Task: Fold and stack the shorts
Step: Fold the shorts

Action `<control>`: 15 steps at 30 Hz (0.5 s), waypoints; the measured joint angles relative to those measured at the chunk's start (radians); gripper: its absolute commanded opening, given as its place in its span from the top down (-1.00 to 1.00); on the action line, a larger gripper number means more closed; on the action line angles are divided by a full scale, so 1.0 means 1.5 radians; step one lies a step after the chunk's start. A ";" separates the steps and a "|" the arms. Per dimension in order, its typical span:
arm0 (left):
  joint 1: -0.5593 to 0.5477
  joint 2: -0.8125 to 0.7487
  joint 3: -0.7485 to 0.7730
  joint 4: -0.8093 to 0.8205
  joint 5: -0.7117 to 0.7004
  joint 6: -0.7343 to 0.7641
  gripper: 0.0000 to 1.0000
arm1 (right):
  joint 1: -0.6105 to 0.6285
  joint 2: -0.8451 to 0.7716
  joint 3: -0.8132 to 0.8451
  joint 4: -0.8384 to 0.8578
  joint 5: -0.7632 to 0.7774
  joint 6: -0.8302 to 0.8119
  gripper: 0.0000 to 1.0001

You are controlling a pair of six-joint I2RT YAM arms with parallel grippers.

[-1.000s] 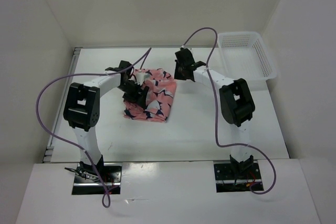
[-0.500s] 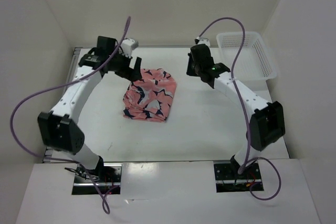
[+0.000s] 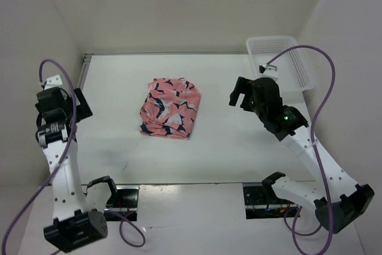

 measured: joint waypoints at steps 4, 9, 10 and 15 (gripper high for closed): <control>0.037 -0.107 -0.064 0.028 -0.075 -0.020 -1.00 | -0.005 -0.061 -0.017 -0.031 0.001 0.025 -1.00; 0.082 -0.129 -0.092 0.035 -0.094 -0.032 -1.00 | -0.008 -0.128 -0.038 -0.055 -0.002 0.049 -1.00; 0.086 -0.129 -0.097 0.037 -0.093 -0.033 -1.00 | -0.008 -0.138 -0.041 -0.059 -0.003 0.053 -1.00; 0.088 -0.131 -0.099 0.040 -0.101 -0.051 -1.00 | -0.008 -0.165 -0.053 -0.072 -0.007 0.068 -1.00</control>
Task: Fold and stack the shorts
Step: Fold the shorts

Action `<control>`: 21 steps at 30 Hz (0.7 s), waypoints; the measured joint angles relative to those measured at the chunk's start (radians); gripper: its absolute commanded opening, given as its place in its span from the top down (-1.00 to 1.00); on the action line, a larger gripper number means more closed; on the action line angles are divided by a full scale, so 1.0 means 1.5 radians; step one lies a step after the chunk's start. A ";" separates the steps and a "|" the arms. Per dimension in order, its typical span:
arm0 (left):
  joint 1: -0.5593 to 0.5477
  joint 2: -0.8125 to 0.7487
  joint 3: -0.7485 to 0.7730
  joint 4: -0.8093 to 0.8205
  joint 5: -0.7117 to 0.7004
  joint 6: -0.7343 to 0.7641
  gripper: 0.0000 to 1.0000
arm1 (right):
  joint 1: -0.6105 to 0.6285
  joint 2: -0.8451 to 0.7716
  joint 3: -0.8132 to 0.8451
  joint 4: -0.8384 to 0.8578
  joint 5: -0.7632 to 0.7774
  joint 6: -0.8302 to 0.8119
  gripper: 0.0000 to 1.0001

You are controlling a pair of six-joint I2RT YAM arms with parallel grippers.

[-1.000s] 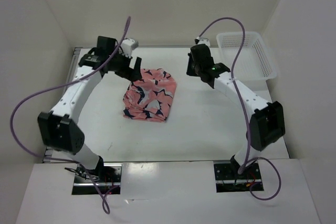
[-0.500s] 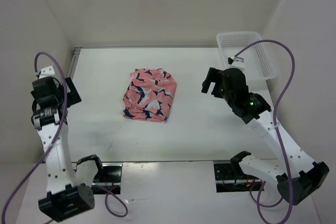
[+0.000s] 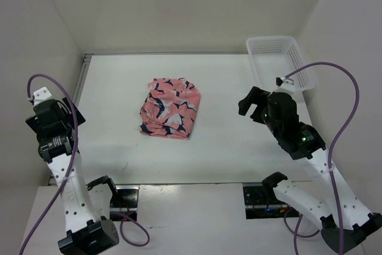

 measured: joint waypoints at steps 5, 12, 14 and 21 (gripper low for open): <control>0.001 -0.017 0.000 0.003 -0.004 -0.015 -1.00 | 0.000 -0.012 0.000 -0.007 -0.003 0.009 -1.00; 0.001 -0.020 0.000 0.003 -0.017 -0.019 -1.00 | 0.000 -0.012 0.000 -0.018 -0.006 0.011 -1.00; 0.001 -0.018 0.000 0.003 -0.025 -0.025 -1.00 | 0.000 -0.011 0.000 -0.021 -0.006 0.012 -1.00; 0.001 -0.006 -0.001 0.003 -0.028 -0.033 -1.00 | 0.000 -0.006 0.000 -0.022 -0.006 0.012 -1.00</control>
